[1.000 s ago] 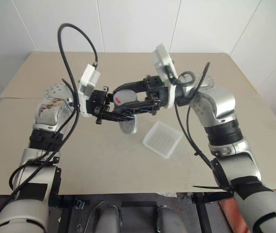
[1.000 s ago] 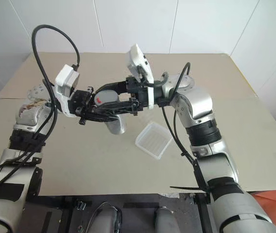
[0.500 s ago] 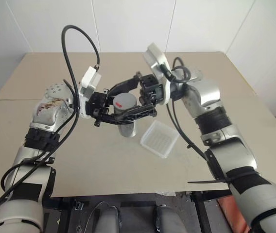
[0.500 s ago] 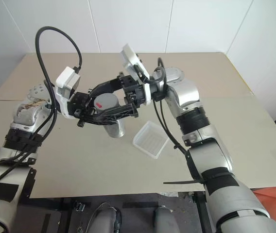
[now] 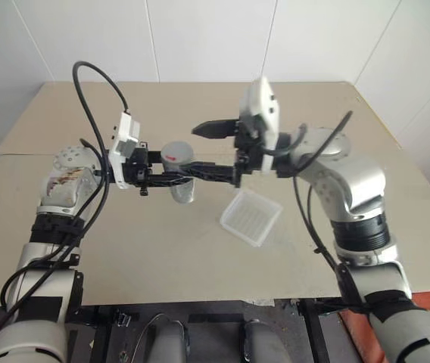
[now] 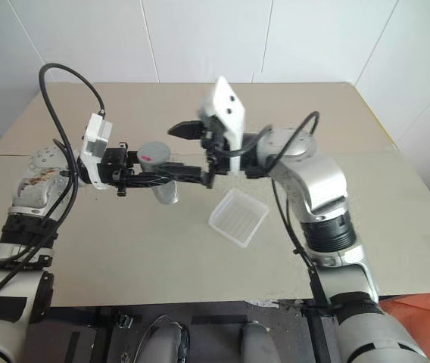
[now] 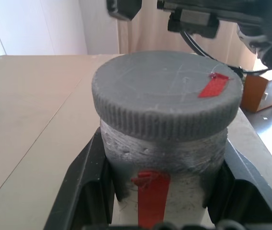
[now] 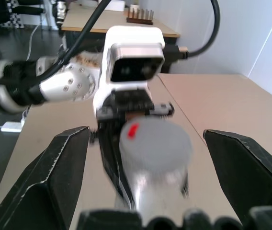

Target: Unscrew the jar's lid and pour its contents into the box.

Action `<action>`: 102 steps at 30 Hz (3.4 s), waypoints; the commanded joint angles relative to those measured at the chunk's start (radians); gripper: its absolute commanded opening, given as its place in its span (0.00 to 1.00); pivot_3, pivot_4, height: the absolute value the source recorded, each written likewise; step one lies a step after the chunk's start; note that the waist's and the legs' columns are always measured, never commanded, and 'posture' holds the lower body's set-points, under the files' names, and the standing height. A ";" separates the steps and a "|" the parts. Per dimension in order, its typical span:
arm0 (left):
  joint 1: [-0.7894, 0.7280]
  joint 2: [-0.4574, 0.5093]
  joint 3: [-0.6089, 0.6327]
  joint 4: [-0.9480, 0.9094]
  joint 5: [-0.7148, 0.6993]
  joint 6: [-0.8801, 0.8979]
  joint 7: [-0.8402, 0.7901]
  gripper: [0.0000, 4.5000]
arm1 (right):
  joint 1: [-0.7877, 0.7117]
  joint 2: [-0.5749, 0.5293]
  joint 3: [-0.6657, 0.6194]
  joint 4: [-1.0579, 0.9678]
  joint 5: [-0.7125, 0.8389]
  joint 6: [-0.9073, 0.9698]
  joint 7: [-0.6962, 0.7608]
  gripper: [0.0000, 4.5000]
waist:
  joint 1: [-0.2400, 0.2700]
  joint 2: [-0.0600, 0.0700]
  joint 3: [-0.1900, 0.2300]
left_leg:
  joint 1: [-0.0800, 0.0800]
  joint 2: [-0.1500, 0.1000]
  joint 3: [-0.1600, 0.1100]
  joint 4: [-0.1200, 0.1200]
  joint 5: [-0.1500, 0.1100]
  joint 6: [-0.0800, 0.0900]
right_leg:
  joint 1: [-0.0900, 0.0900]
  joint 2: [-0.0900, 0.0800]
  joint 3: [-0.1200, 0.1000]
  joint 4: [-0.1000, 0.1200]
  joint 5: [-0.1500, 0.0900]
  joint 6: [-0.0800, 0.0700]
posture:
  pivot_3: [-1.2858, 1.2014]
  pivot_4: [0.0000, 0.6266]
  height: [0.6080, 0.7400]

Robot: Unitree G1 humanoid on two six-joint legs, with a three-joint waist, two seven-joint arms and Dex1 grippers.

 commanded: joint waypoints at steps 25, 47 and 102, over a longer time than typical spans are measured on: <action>0.007 0.033 0.062 -0.088 -0.009 0.009 -0.044 0.45 | -0.094 0.021 -0.036 0.235 -0.080 -0.071 -0.055 0.99 | 0.001 0.000 0.000 | 0.000 0.000 0.000 0.000 0.000 0.000 | 0.000 0.000 0.000 0.000 0.000 0.000 | 0.52 0.24 1.00; 0.001 0.023 0.061 -0.068 0.017 0.011 -0.040 0.45 | 0.030 -0.143 -0.094 -0.038 0.068 0.002 0.026 0.99 | -0.005 0.000 0.000 | 0.000 0.000 0.000 0.000 0.000 0.000 | 0.000 0.000 0.000 -0.001 0.000 0.000 | 0.52 0.24 1.00; -0.058 -0.049 0.049 -0.010 0.042 -0.019 -0.069 0.45 | -0.085 0.049 0.025 0.035 -0.002 -0.021 -0.074 0.99 | -0.001 0.000 0.000 | 0.000 0.000 0.000 0.000 0.000 0.000 | 0.000 0.000 0.000 0.000 0.000 0.000 | 0.52 0.24 1.00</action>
